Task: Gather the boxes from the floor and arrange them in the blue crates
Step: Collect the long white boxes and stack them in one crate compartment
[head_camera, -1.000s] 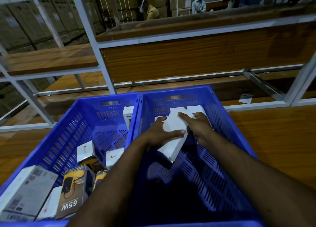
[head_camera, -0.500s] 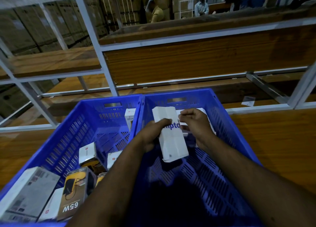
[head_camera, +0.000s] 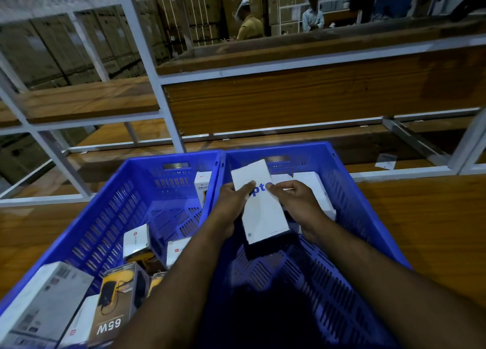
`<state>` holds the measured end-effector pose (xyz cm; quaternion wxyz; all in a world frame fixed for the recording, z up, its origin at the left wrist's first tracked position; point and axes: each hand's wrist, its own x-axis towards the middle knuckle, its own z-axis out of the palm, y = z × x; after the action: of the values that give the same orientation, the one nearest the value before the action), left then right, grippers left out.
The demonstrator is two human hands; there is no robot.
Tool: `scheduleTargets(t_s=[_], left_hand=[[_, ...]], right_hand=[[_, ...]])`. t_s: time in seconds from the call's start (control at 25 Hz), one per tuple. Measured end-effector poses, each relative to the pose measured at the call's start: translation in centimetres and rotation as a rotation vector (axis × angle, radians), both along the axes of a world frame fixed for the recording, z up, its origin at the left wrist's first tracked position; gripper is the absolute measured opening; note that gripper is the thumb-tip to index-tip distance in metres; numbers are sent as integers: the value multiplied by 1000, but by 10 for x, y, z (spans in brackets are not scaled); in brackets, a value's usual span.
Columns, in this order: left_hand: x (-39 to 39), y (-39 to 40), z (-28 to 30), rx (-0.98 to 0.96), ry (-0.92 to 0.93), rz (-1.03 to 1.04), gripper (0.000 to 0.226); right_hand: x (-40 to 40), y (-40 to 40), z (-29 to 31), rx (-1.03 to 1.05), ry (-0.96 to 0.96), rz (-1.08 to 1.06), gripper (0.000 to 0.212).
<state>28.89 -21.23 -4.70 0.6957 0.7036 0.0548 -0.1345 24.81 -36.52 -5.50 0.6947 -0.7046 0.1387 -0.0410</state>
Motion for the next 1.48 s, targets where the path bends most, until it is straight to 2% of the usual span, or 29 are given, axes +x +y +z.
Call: scheduleTargets(t_s=[0.08,0.2,0.28,0.36,0.4,0.52,0.64,0.76,0.84,0.96,1.08,1.2,1.36,1.48], left_hand=[[0,-6,-3,141,-45,49,41],[-1,-10,-5,238,-67,6,23],[-4,-6,3,125,-2,-49,40],[-8,-2,11,-109,120,-99,59],[-9,0,14,-160,158,-129,64],[-13,1,19,-173,195,-156,53],[-12,4,21,-276,231,-77,28],[-11,8,23,-347,287,-47,29],[-11,8,21,-337,312,-44,31],[-13,7,21,-324,313,-29,31],[-13,4,20,-312,312,13,40],[-9,0,13,-137,282,39,43],[-13,-4,10,82,279,-6,30],[-10,-3,5,154,294,-20,29]], right_hand=[[0,1,0,-94,-42,-108,43],[0,5,0,-127,-139,-82,34],[-2,6,2,-119,-231,3,18],[-3,7,4,-120,-279,63,17],[-3,8,5,-133,-291,88,20],[-7,9,10,-157,-340,98,29],[-3,0,11,-97,-360,-56,18],[2,-7,11,196,-245,-133,7],[0,-7,15,285,-182,-113,12],[-5,-2,19,291,-149,-42,18],[-9,3,17,211,-47,64,31],[-15,6,19,139,124,217,40],[-21,7,17,199,265,377,38],[-12,9,0,243,294,409,61]])
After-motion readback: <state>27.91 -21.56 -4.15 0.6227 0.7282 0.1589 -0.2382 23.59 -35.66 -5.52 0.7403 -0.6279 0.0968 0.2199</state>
